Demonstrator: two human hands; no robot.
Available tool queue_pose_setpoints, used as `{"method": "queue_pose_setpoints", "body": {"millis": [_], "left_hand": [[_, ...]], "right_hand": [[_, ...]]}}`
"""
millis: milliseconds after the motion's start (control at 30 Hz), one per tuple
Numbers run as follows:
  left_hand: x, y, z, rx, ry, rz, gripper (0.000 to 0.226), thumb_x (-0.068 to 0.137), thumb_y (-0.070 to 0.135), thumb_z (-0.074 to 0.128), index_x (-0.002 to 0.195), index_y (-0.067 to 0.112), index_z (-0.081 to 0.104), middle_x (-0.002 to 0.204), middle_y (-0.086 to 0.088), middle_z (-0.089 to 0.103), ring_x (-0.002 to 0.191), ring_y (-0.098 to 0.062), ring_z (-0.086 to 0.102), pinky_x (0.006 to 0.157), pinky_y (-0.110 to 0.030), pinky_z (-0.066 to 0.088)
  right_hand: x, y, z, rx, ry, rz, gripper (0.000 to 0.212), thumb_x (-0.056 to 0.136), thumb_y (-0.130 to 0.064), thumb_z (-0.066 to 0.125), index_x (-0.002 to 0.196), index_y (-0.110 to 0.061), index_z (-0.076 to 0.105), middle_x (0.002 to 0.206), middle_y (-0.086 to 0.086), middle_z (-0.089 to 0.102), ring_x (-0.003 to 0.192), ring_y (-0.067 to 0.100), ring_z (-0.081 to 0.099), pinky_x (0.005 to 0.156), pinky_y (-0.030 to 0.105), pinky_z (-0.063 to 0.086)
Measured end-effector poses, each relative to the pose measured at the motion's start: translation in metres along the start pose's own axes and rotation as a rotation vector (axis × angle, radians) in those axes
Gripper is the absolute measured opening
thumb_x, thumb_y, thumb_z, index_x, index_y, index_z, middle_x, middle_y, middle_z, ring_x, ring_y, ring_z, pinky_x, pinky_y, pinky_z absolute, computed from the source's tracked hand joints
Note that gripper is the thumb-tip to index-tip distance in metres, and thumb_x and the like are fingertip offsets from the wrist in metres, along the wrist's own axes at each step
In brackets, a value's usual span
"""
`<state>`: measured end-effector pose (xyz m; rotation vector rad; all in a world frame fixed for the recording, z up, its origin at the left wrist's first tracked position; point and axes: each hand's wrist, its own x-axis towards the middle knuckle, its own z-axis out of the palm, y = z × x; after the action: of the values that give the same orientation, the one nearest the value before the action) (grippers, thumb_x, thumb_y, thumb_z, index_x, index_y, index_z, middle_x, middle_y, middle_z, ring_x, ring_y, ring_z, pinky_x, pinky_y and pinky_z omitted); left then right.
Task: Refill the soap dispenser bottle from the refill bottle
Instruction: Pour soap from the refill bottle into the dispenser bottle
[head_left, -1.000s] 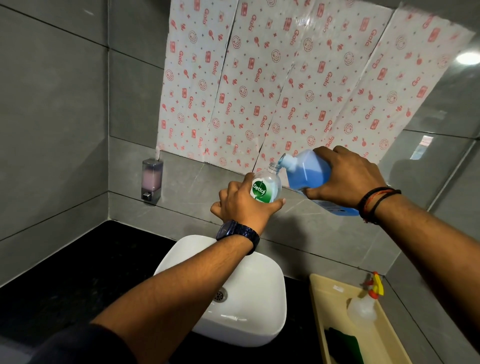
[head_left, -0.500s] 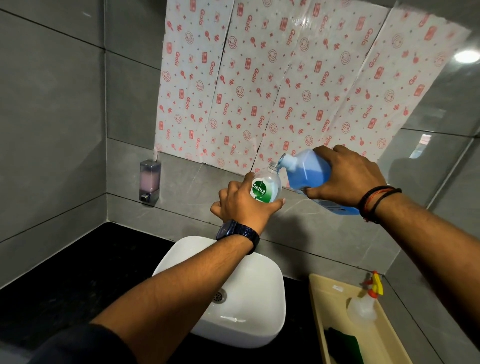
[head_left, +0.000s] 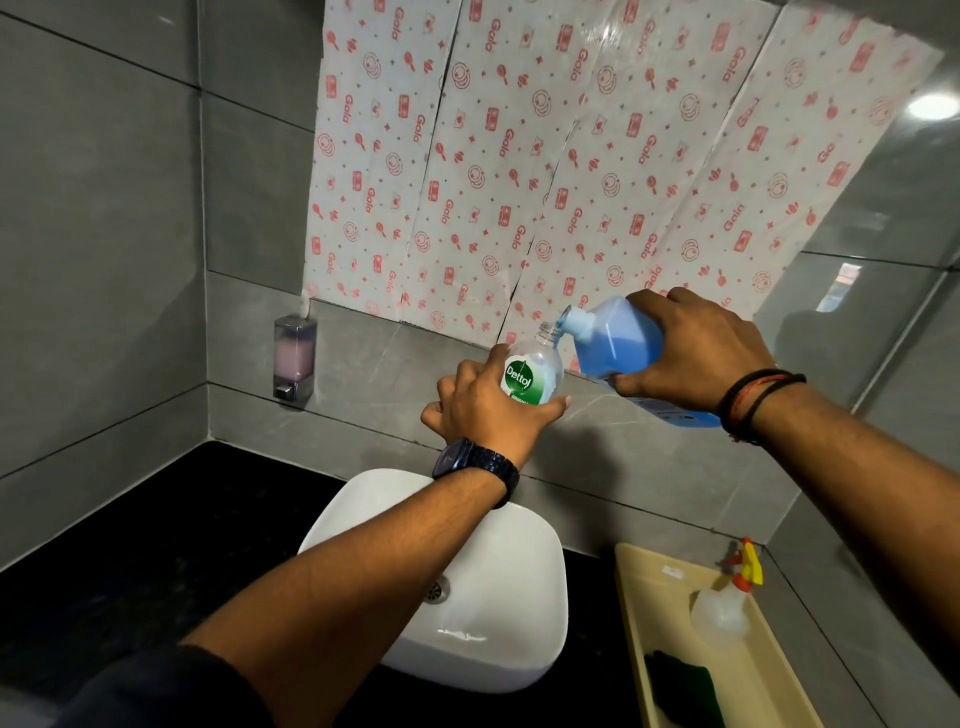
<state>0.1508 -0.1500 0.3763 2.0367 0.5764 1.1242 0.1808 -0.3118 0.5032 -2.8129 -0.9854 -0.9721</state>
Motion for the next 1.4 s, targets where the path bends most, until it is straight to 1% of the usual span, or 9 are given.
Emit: {"method": "queue_pose_setpoints", "body": {"millis": [233,400,567,833,1000,1400], "left_hand": [[0.0016,-0.0012,0.0029,0.002,-0.018,-0.009,0.086,0.045,0.077,0.066,0.12,0.04,0.048,0.105,0.002,0.056,0.101,-0.021,0.042,0.072,-0.037,0.02],[0.0021,-0.0008,0.0033,-0.003,-0.014,-0.006,0.083,0.046,0.076,0.067,0.118,0.039,0.049,0.104,0.003,0.056,0.101,-0.02,0.042,0.072,-0.036,0.02],[0.0029,-0.0007,0.0028,-0.007,-0.016,-0.009,0.086,0.045,0.076,0.068,0.121,0.039,0.048,0.106,0.002,0.056,0.103,-0.021,0.041,0.072,-0.036,0.018],[0.0007,0.0,0.0023,-0.012,-0.018,-0.005,0.085,0.046,0.075,0.068,0.119,0.039,0.049,0.104,0.003,0.056,0.101,-0.02,0.041,0.071,-0.036,0.018],[0.0001,0.0002,0.0029,-0.011,-0.025,-0.009,0.084,0.046,0.076,0.067,0.119,0.039,0.048,0.104,0.004,0.055,0.101,-0.019,0.04,0.072,-0.036,0.019],[-0.0021,0.0009,-0.0005,-0.005,-0.032,-0.008,0.085,0.046,0.077,0.066,0.12,0.038,0.048,0.106,0.002,0.056,0.102,-0.021,0.041,0.072,-0.036,0.021]], "right_hand": [[0.0004,0.0017,0.0029,0.002,-0.012,0.006,0.075,0.059,-0.055,0.076,0.122,-0.024,0.047,0.103,0.005,0.059,0.081,0.019,0.047,0.064,0.031,0.042],[0.0018,0.0018,0.0035,-0.008,-0.012,0.004,0.074,0.059,-0.055,0.076,0.12,-0.024,0.047,0.102,0.005,0.059,0.08,0.019,0.048,0.064,0.031,0.043],[0.0024,0.0019,0.0034,-0.006,-0.016,0.003,0.074,0.059,-0.055,0.076,0.12,-0.024,0.047,0.103,0.006,0.059,0.081,0.019,0.047,0.065,0.032,0.044],[0.0005,0.0019,0.0014,-0.005,-0.016,0.0,0.074,0.058,-0.054,0.076,0.119,-0.025,0.048,0.102,0.006,0.059,0.083,0.023,0.052,0.066,0.036,0.049],[0.0001,0.0032,0.0014,-0.007,-0.003,-0.003,0.074,0.058,-0.055,0.076,0.119,-0.025,0.048,0.1,0.005,0.059,0.078,0.019,0.047,0.063,0.031,0.044],[-0.0007,0.0032,0.0006,-0.012,-0.001,-0.009,0.073,0.058,-0.056,0.076,0.119,-0.025,0.048,0.101,0.005,0.059,0.078,0.018,0.047,0.062,0.03,0.043]]}}
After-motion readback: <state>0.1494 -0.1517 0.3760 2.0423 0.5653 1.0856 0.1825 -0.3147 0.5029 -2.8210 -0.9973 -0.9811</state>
